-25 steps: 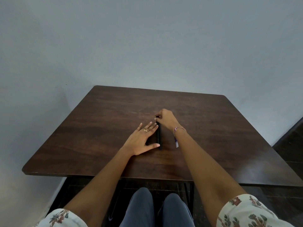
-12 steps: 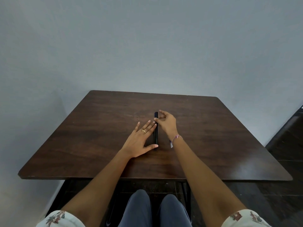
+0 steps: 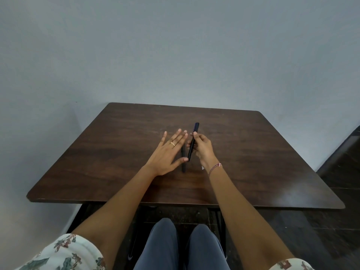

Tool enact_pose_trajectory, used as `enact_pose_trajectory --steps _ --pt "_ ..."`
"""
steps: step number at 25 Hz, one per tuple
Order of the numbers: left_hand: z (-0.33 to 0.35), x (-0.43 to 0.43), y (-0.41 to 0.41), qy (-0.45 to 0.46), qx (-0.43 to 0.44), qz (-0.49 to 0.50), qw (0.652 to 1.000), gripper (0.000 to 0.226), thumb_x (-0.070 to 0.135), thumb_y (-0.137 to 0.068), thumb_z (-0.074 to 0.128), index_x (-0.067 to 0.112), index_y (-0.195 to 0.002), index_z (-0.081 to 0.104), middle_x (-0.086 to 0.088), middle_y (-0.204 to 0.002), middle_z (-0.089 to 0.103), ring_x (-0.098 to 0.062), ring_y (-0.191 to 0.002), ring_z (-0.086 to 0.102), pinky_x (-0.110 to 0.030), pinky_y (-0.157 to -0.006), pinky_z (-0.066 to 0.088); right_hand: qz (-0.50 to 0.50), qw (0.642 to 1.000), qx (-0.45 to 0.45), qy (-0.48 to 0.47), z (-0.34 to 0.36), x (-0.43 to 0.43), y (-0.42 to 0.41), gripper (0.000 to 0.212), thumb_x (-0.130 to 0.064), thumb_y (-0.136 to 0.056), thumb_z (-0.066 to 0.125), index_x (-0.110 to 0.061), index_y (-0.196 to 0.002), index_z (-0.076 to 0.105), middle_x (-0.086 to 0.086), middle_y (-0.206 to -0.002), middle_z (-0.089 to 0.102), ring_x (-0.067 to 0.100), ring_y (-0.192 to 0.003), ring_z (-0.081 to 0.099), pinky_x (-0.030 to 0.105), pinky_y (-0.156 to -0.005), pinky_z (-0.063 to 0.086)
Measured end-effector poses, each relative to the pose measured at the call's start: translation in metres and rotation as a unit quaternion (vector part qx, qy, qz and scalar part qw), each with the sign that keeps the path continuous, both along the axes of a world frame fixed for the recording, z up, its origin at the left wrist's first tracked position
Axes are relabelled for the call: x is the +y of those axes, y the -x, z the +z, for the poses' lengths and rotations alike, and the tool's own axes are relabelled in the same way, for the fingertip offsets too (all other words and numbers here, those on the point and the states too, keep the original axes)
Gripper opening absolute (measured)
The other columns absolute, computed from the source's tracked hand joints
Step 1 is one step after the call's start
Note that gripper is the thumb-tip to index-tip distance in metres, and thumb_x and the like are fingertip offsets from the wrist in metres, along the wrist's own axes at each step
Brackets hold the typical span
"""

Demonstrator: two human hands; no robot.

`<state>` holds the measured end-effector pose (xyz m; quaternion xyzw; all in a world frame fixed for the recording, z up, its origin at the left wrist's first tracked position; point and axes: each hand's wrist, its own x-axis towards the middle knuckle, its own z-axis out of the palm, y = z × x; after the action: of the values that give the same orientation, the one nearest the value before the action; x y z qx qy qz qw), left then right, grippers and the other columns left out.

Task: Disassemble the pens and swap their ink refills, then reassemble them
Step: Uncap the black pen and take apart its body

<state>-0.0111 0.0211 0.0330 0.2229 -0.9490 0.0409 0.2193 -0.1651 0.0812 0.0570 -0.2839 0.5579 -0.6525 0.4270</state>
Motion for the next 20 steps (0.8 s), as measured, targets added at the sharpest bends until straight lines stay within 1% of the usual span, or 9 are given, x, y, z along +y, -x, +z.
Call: enact_pose_trajectory --steps 2,4,7,11,12,15,16,18,20 --pt "0.009 -0.002 0.005 -0.047 0.077 0.013 0.996 0.067 0.053 -0.099 0.023 0.015 -0.152 0.005 -0.001 -0.16 0.007 -0.01 -0.147 -0.005 -0.041 -0.12 -0.005 0.012 1.0 -0.009 0.02 0.0 0.004 0.0 0.021 -0.028 -0.097 0.051 -0.014 -0.108 0.063 0.001 -0.067 0.056 0.011 -0.059 0.056 0.022 -0.057 0.051" --pt "0.022 0.0 0.016 -0.187 0.171 0.024 0.967 0.057 0.043 -0.101 0.029 0.014 -0.149 0.024 -0.005 -0.156 0.025 -0.013 -0.146 0.011 -0.039 -0.12 0.01 0.023 0.999 0.003 0.025 0.0 0.006 -0.004 0.019 -0.028 -0.098 0.051 -0.017 -0.106 0.064 -0.002 -0.064 0.051 0.008 -0.055 0.05 0.019 -0.052 0.046" --pt "0.039 0.004 0.041 -0.43 0.248 0.044 0.867 0.045 0.034 -0.102 0.035 0.012 -0.141 0.043 -0.009 -0.143 0.048 -0.02 -0.135 0.04 -0.033 -0.111 0.031 0.039 0.999 0.019 0.005 -0.001 0.006 -0.01 0.025 -0.027 -0.1 0.046 -0.013 -0.115 0.061 -0.003 -0.065 0.047 0.006 -0.054 0.044 0.018 -0.049 0.041" --pt "0.052 0.008 0.059 -0.59 0.379 0.045 0.711 0.034 0.021 -0.103 0.037 0.002 -0.121 0.058 -0.017 -0.117 0.066 -0.023 -0.106 0.063 -0.035 -0.096 0.049 0.061 0.996 0.055 -0.02 0.001 0.008 -0.014 0.026 -0.025 -0.104 0.034 -0.011 -0.11 0.055 -0.003 -0.067 0.04 0.007 -0.054 0.035 0.018 -0.047 0.034" --pt "0.053 0.008 0.061 -0.606 0.395 0.04 0.689 0.033 0.02 -0.102 0.038 0.0 -0.12 0.059 -0.018 -0.115 0.067 -0.024 -0.104 0.064 -0.035 -0.094 0.05 0.059 0.995 0.078 -0.033 0.001 0.009 -0.015 0.025 -0.027 -0.104 0.033 -0.014 -0.105 0.054 -0.005 -0.068 0.039 0.006 -0.055 0.035 0.017 -0.048 0.033" --pt "0.054 0.009 0.062 -0.624 0.411 0.027 0.664 0.029 0.017 -0.1 0.046 0.0 -0.116 0.062 -0.019 -0.11 0.069 -0.025 -0.102 0.067 -0.033 -0.089 0.053 0.02 0.985 0.164 -0.05 -0.003 0.014 -0.018 0.026 -0.035 -0.103 0.031 -0.024 -0.094 0.052 -0.01 -0.076 0.047 0.005 -0.067 0.043 0.02 -0.061 0.038" --pt "0.055 0.008 0.062 -0.63 0.414 0.018 0.657 0.026 0.016 -0.098 0.049 0.0 -0.114 0.063 -0.019 -0.107 0.069 -0.025 -0.098 0.068 -0.032 -0.085 0.055 0.003 0.982 0.184 -0.046 -0.007 0.014 -0.018 0.027 -0.037 -0.103 0.031 -0.026 -0.098 0.054 -0.009 -0.082 0.051 0.006 -0.075 0.048 0.024 -0.07 0.044" --pt "0.059 0.006 0.059 -0.641 0.409 0.005 0.649 0.022 0.013 -0.096 0.054 -0.001 -0.109 0.064 -0.019 -0.101 0.071 -0.025 -0.089 0.071 -0.031 -0.079 0.058 -0.02 0.979 0.197 -0.046 -0.012 0.016 -0.02 0.034 -0.041 -0.102 0.032 -0.025 -0.121 0.056 -0.009 -0.091 0.056 0.009 -0.085 0.052 0.032 -0.084 0.047" --pt "0.061 0.004 0.057 -0.644 0.405 0.002 0.649 0.018 0.01 -0.094 0.056 -0.002 -0.104 0.064 -0.018 -0.094 0.072 -0.023 -0.08 0.073 -0.029 -0.073 0.059 -0.036 0.981 0.184 -0.045 -0.014 0.016 -0.021 0.041 -0.043 -0.101 0.035 -0.021 -0.131 0.053 -0.011 -0.081 0.055 0.006 -0.073 0.05 0.029 -0.074 0.045"
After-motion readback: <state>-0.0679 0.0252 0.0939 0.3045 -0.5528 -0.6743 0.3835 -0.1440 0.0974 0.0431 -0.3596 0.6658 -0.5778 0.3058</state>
